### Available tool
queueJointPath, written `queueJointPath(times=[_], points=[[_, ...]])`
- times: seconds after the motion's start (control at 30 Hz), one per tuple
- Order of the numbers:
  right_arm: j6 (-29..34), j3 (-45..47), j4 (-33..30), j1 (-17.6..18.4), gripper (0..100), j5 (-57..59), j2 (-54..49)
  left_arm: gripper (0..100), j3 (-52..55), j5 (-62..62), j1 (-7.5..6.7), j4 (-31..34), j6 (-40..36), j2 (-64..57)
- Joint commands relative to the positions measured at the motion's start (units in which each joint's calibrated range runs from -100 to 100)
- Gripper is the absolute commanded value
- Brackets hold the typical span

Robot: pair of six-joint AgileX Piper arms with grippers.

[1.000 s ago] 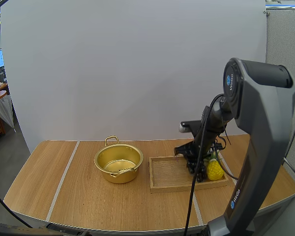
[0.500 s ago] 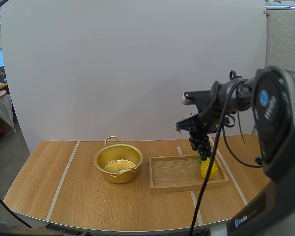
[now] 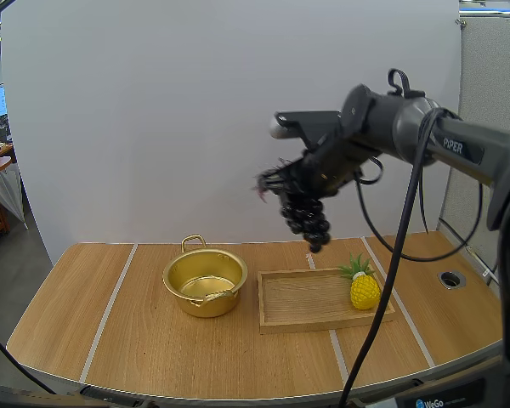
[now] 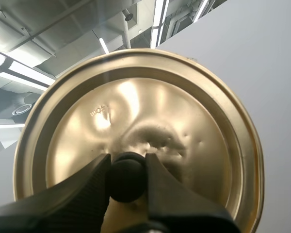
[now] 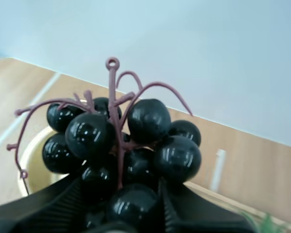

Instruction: Open the pot, put the grape inside, and close it

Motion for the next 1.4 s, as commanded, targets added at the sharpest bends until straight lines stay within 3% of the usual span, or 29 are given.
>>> queueJointPath(times=[0.0, 0.37, 0.93, 1.37], points=[[0.4, -1.4, 1.0, 3.5, 0, 0.2, -0.8, 0, -0.2, -2.7, -0.17, 0.0, -0.8, -0.3], [2.3, -6.9, 1.0, 10.7, 0, -0.3, 9.4, 0, -0.2, -2.7, -0.17, 0.0, -0.8, -0.3], [2.0, -15.7, 1.0, 10.9, 0, -0.7, 32.0, 0, -0.2, -2.7, -0.17, 0.0, -0.8, -0.3], [1.9, -16.2, 0.1, 10.9, 0, -6.5, 41.0, 0, -0.2, -2.7, -0.17, 0.0, -0.8, -0.3]])
